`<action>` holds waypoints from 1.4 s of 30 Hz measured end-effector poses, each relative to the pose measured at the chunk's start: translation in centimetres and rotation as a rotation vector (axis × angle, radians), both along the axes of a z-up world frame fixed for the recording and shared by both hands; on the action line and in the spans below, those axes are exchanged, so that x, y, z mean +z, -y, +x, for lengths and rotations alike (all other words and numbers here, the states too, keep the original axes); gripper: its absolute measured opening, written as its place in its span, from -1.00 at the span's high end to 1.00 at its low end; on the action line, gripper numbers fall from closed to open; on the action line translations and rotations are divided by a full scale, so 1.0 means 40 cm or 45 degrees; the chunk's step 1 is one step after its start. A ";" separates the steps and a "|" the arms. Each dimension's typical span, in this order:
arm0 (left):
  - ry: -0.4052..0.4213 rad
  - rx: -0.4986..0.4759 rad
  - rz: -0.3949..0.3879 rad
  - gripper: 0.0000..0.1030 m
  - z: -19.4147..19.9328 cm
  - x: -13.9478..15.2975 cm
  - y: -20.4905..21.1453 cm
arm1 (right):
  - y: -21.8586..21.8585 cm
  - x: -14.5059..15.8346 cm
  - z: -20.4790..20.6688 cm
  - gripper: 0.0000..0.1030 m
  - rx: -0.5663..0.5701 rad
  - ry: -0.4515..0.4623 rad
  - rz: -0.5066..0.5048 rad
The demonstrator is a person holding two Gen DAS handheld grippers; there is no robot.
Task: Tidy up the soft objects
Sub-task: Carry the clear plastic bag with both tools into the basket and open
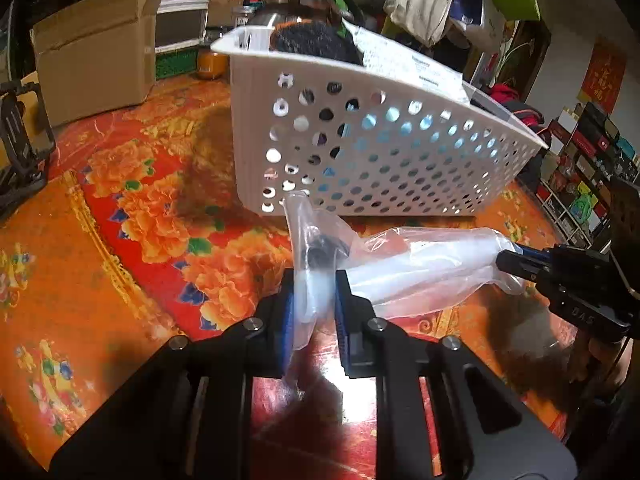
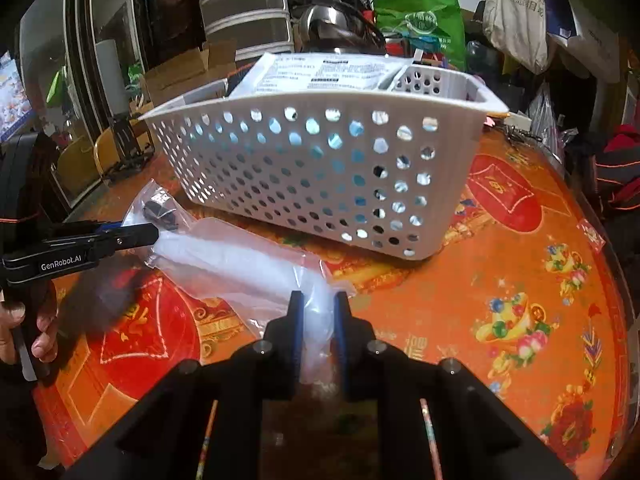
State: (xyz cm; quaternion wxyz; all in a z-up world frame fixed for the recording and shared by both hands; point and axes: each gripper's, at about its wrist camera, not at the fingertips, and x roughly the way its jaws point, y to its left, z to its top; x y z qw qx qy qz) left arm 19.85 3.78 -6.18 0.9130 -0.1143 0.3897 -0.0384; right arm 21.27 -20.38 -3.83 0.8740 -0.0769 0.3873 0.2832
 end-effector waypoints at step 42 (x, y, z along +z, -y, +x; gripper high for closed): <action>0.400 0.021 0.023 0.73 0.098 0.532 0.011 | 0.002 0.453 0.144 0.75 -0.103 0.410 0.032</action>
